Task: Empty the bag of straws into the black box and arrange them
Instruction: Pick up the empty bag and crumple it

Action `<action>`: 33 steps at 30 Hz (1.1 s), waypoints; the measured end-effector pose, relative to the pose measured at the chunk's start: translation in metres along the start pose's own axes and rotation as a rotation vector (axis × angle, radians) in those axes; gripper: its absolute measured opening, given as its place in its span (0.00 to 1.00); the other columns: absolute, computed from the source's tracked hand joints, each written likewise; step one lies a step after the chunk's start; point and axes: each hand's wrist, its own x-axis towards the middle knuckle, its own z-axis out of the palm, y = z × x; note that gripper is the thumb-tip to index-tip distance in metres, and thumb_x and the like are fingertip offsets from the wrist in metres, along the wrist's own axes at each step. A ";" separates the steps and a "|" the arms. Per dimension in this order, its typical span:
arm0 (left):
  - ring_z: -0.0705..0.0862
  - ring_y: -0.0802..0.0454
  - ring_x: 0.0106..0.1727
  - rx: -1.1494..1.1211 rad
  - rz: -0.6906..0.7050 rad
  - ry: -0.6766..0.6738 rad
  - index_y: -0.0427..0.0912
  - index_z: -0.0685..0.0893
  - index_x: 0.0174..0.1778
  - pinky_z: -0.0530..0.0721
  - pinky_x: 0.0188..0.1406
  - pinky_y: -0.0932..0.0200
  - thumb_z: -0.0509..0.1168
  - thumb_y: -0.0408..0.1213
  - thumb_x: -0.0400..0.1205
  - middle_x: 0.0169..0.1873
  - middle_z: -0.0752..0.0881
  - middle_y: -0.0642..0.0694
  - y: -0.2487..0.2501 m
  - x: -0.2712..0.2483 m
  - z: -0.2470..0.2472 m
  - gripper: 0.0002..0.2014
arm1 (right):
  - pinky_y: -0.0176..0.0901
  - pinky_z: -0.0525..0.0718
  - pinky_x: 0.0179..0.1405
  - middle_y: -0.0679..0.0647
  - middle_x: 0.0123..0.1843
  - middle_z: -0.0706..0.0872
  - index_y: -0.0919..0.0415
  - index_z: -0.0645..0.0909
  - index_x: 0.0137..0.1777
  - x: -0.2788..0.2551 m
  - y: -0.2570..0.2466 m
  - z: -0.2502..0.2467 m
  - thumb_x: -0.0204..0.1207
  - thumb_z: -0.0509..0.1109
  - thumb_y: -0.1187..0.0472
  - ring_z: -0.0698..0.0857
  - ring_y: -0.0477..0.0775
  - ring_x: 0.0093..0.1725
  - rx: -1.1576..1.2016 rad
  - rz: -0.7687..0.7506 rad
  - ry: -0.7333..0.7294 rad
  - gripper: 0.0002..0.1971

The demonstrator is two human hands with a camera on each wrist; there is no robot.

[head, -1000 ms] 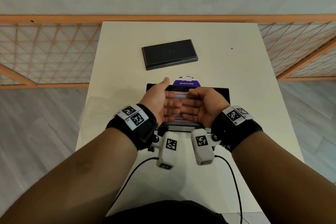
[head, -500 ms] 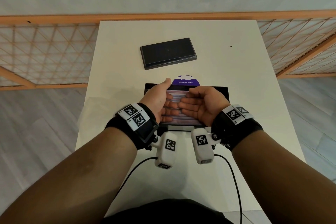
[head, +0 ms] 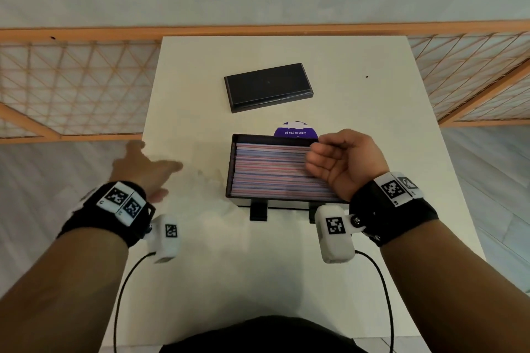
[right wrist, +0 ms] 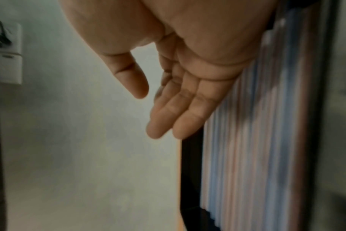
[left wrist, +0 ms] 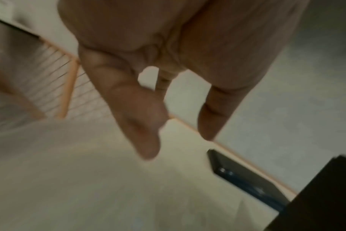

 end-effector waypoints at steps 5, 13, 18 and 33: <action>0.93 0.36 0.47 0.138 -0.024 -0.217 0.63 0.51 0.88 0.93 0.50 0.38 0.83 0.47 0.71 0.71 0.80 0.41 -0.040 0.014 0.050 0.56 | 0.44 0.84 0.33 0.56 0.28 0.77 0.62 0.77 0.36 -0.016 -0.021 0.007 0.77 0.59 0.63 0.79 0.57 0.25 0.068 -0.135 0.019 0.10; 0.81 0.34 0.72 0.486 0.154 -0.123 0.37 0.81 0.75 0.79 0.68 0.51 0.71 0.44 0.83 0.74 0.82 0.37 -0.033 0.008 0.070 0.25 | 0.50 0.86 0.34 0.61 0.29 0.83 0.67 0.82 0.40 -0.040 -0.031 0.032 0.76 0.64 0.67 0.82 0.60 0.25 -0.056 -0.306 -0.007 0.06; 0.85 0.31 0.56 0.213 0.432 0.235 0.31 0.87 0.46 0.81 0.56 0.45 0.65 0.45 0.87 0.48 0.88 0.32 0.039 -0.022 0.014 0.18 | 0.50 0.87 0.32 0.59 0.38 0.86 0.63 0.82 0.48 -0.050 -0.016 0.048 0.73 0.69 0.75 0.85 0.65 0.26 -0.451 -0.606 -0.036 0.08; 0.86 0.44 0.46 -0.426 1.036 -0.240 0.41 0.87 0.56 0.88 0.46 0.47 0.72 0.49 0.78 0.49 0.88 0.41 0.077 -0.124 0.014 0.17 | 0.26 0.75 0.36 0.53 0.46 0.83 0.65 0.81 0.50 -0.048 -0.001 0.056 0.72 0.75 0.62 0.80 0.49 0.40 -1.138 -1.265 0.019 0.10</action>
